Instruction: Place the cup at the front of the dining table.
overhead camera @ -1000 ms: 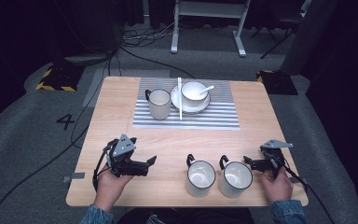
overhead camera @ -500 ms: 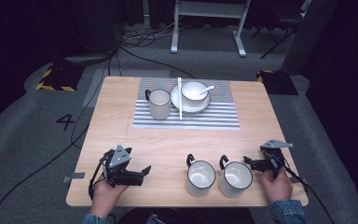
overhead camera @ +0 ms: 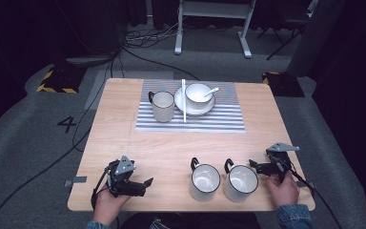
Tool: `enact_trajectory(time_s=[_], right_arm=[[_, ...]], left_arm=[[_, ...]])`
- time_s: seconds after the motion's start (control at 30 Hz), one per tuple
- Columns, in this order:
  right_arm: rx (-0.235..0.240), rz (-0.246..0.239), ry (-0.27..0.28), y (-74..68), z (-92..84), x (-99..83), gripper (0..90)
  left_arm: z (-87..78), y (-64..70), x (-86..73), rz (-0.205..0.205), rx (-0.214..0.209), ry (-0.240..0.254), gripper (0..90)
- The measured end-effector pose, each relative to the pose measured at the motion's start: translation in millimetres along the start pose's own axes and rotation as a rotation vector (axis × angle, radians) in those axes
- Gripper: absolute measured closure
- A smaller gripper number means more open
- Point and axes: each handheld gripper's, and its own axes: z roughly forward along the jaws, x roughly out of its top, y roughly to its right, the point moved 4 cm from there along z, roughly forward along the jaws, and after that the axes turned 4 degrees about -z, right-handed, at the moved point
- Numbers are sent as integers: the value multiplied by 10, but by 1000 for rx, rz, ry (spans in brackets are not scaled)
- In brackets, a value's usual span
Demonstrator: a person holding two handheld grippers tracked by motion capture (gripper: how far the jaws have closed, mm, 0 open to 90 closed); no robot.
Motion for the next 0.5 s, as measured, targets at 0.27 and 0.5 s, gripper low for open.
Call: enact_trajectory(time_s=[0.27, 0.5], right_arm=[[0, 0, -1, 0, 0, 0, 69], [-2, 0, 1, 0, 1, 0, 69]], left_arm=[[71, -2, -67, 4, 35, -64, 52], [208, 69, -141, 50, 55, -161, 52]])
